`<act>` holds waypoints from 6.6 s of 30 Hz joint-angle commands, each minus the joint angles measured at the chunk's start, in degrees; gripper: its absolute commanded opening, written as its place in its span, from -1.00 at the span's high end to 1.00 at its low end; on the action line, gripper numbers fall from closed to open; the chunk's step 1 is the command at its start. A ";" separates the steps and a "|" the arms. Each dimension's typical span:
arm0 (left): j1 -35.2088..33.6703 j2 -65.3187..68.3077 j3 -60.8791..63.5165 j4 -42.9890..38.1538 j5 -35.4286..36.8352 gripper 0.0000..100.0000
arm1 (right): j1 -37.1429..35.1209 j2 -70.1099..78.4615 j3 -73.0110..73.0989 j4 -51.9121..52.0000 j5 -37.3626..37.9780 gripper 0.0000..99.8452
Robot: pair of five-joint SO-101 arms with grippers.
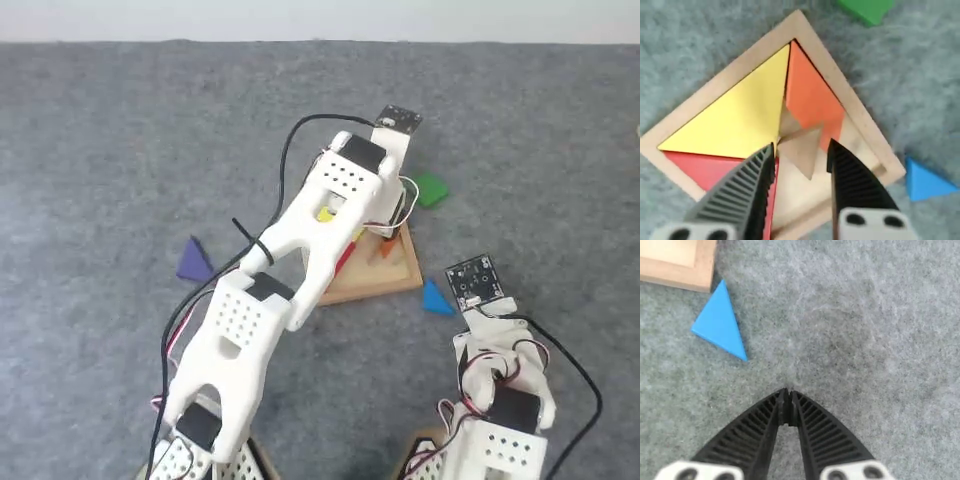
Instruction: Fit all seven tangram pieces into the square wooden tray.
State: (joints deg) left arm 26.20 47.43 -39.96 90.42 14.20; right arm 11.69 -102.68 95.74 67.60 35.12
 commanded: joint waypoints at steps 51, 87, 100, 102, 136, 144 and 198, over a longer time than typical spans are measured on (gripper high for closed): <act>-3.96 -1.23 0.13 -4.40 -14.07 0.67 | -0.31 0.13 0.79 0.48 0.62 0.98; -4.75 -14.86 -2.07 4.13 -17.23 0.68 | -0.31 0.13 0.79 0.48 0.62 0.98; -27.52 -56.70 50.86 -16.00 -17.76 0.71 | -0.31 0.13 0.79 0.48 0.62 0.98; -35.16 -60.22 57.98 -21.54 -20.13 0.71 | -0.31 0.13 0.79 0.48 0.62 0.98; -43.78 -32.18 61.14 -23.82 -22.86 0.55 | -0.31 0.13 0.79 0.57 0.62 0.98; -45.80 -32.97 61.23 -20.13 -27.96 0.64 | -0.31 0.13 0.79 0.57 0.62 0.98; -45.01 -38.07 61.93 -16.00 -23.74 0.73 | -0.40 0.13 0.79 0.48 0.62 0.98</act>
State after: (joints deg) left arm -19.69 15.08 23.52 71.34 -9.80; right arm 11.69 -102.68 95.74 67.60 35.12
